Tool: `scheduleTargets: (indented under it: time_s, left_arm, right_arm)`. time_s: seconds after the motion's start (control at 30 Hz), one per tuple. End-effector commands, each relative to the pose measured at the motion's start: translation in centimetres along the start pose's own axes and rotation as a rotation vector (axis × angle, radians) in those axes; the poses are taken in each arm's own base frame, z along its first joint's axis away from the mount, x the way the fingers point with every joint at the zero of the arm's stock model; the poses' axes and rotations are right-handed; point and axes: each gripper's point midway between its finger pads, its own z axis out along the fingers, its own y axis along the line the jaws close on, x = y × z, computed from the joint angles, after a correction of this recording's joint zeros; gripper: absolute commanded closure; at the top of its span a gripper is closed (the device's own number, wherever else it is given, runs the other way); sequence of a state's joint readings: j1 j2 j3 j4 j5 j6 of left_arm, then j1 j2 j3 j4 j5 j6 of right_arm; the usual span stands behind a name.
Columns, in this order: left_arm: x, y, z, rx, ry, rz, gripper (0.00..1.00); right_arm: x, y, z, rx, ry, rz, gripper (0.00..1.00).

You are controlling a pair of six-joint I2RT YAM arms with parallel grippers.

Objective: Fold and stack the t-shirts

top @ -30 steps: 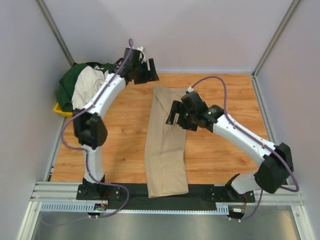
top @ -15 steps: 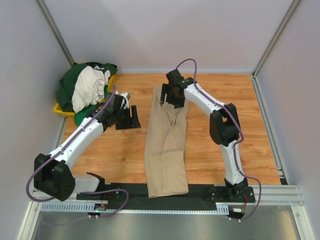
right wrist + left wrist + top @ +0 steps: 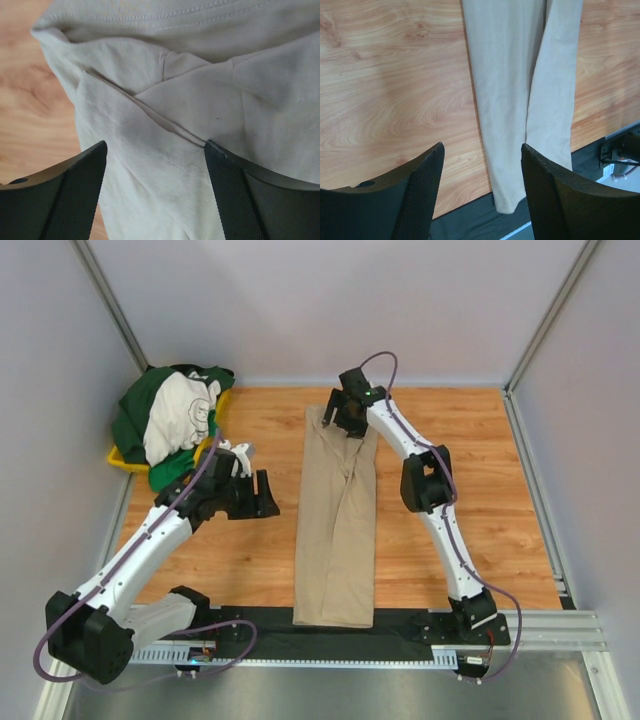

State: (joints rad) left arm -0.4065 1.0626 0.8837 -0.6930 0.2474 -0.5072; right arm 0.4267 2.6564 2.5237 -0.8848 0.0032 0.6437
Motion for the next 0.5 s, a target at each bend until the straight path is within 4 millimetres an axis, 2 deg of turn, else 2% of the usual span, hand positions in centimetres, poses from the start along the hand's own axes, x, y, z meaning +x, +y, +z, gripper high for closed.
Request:
scheduleTargets:
  time_s: [0.0,0.07,0.1,0.17,0.2,0.23,0.27,0.3,0.33,0.37,0.4,0.47]
  left_arm:
    - [-1.1,-1.4,-1.1,0.042,-0.03,0.029,0.3]
    - [-1.1,-1.5,-1.4,0.04,-0.027,0.031,0.3]
    - [-1.0,-1.6,-1.5,0.043,-0.028,0.033,0.3]
    - [-0.3,-1.4,-1.4,0.041,-0.019,0.023,0.3]
    - [0.0,-1.5,-1.5,0.045,-0.024,0.022,0.3]
    - [0.6,-1.4,-1.3,0.046,-0.015,0.017,0.3]
    - [0.9,-1.5,-1.3,0.054,-0.017,0.005,0.3]
    - [1.2,-1.7,-1.4,0.064,-0.021,0.004,0.3]
    - [1.7,-1.5,-1.0,0.066,-0.016,-0.003,0.3]
    - [1.9,-1.5,-0.9,0.069,-0.019,-0.016,0.3]
    - [2.2,-1.7,-1.0,0.08,-0.026,-0.014,0.3]
    - [3.0,-1.3,-0.3,0.076,-0.02,-0.029,0.3]
  right_arm:
    - [-2.1,-1.2,4.5,-0.068,-0.056,0.094,0.17]
    - [-4.8,-0.3,3.8,-0.127,-0.125,0.106,0.15]
    - [-6.8,1.1,2.7,-0.183,-0.188,0.097,0.12]
    - [-8.6,3.1,0.8,-0.266,-0.241,0.046,0.04]
    - [-10.4,4.7,-1.6,-0.325,-0.298,0.026,0.0]
    - [-11.2,5.7,-3.1,-0.361,-0.319,0.007,0.0]
    - [-11.6,6.6,-4.5,-0.393,-0.334,-0.013,0.0]
    - [-12.4,7.9,-7.5,-0.435,-0.36,-0.047,0.0]
    - [-12.6,8.4,-9.1,-0.452,-0.367,-0.061,0.0]
    - [-11.5,8.4,-9.4,-0.453,-0.335,-0.079,0.0]
    - [-12.3,9.4,-13.5,-0.48,-0.379,-0.106,0.0]
    - [-11.4,9.2,-15.9,-0.449,-0.391,-0.129,0.0]
